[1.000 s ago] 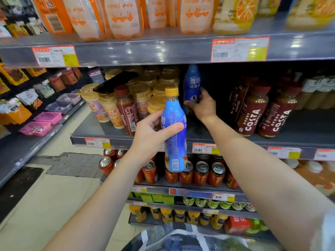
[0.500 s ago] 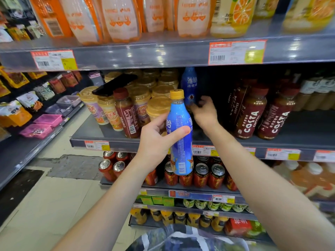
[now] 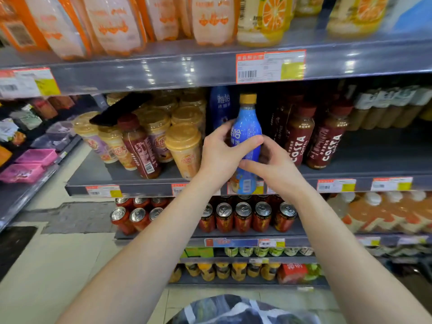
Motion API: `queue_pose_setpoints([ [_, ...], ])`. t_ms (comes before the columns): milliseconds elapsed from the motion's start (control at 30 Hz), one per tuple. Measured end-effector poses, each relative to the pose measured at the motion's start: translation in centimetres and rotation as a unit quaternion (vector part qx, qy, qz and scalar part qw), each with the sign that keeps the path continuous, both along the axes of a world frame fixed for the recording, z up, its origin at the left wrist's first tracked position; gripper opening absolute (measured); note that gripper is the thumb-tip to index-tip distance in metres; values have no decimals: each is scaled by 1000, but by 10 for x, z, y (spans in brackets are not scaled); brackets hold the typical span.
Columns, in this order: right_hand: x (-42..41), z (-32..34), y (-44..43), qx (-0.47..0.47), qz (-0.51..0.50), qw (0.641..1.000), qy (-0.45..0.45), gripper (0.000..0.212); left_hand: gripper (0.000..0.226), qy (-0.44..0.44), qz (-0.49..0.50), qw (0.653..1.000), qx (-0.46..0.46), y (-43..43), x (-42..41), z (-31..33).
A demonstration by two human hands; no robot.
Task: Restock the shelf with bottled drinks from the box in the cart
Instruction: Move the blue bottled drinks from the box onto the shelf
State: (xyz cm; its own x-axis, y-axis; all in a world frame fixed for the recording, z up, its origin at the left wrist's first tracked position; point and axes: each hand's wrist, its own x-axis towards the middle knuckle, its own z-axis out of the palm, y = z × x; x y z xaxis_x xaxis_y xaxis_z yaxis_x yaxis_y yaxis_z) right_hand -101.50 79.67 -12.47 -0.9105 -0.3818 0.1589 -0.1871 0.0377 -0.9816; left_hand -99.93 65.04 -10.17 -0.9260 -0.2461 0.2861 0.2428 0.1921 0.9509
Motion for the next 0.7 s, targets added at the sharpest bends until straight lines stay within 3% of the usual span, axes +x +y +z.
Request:
queue_pose_setpoints([
  [133, -12, 8, -10, -15, -62, 997, 34, 55, 62, 8, -10, 1000, 17, 3, -15, 11],
  [400, -45, -18, -30, 74, -174, 975, 118, 67, 88, -11, 12, 996, -90, -5, -49, -17],
  [600, -68, -27, -37, 56, -204, 972, 100, 73, 61, -9, 96, 994, -58, 1, -65, -33],
  [700, -76, -30, -43, 36, -229, 968, 90, 67, 62, -22, 114, 992, -46, 5, -75, -36],
])
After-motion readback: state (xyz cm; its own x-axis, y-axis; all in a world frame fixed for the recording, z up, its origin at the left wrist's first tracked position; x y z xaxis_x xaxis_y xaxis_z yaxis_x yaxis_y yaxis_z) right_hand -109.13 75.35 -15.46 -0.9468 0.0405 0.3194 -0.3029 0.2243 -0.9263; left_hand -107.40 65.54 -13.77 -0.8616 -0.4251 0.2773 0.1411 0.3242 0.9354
